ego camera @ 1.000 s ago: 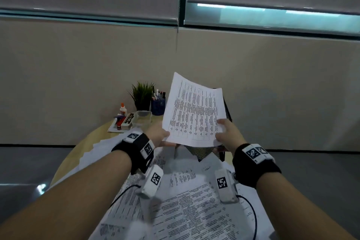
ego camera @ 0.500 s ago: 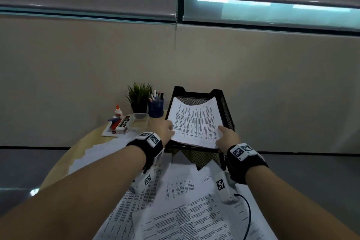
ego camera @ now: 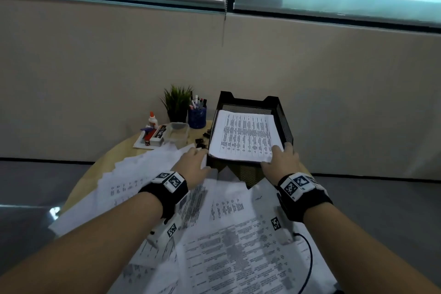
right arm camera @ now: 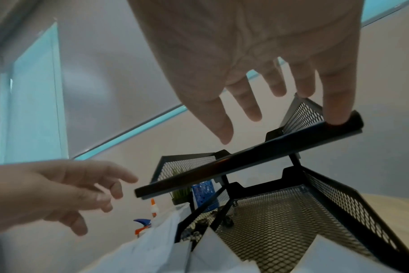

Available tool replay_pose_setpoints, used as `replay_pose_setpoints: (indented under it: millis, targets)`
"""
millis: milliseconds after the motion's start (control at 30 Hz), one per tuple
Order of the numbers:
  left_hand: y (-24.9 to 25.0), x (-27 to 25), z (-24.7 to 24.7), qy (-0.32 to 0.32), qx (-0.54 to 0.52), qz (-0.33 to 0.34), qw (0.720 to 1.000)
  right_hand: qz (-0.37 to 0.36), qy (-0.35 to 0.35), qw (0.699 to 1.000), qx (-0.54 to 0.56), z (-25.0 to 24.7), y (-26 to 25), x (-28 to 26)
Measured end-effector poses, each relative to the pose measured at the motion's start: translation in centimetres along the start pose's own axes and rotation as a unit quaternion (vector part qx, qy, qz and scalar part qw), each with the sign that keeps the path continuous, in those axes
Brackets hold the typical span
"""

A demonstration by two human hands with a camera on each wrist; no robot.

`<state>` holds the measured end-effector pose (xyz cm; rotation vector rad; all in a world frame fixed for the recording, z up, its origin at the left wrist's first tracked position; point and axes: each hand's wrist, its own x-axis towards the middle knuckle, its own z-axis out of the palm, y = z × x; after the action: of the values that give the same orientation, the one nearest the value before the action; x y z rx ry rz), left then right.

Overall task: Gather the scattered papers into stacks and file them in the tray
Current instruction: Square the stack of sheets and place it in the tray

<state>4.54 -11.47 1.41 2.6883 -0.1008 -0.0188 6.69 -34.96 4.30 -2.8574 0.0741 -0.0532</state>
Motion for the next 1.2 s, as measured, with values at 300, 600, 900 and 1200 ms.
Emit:
replay_pose_setpoints:
  millis: [300,600,900,1200]
  targets:
    - [-2.6,-8.6,3.2,-0.215,0.071,-0.096,0.969,-0.005,-0.096,0.994,0.046,3.5,1.1,-7.3]
    - [-3.8,-12.5,8.0,-0.165,0.168,-0.107,0.966,0.041,-0.209,0.977,0.000,8.1,1.7,-12.9]
    - [-3.8,-13.0,8.3,-0.155,0.072,-0.098,0.980,0.050,-0.271,0.961,-0.037,11.4,1.9,-15.4]
    - [-7.6,-14.8,7.6,-0.064,-0.051,-0.217,0.973,0.134,-0.223,0.964,-0.050,11.3,4.8,-15.3]
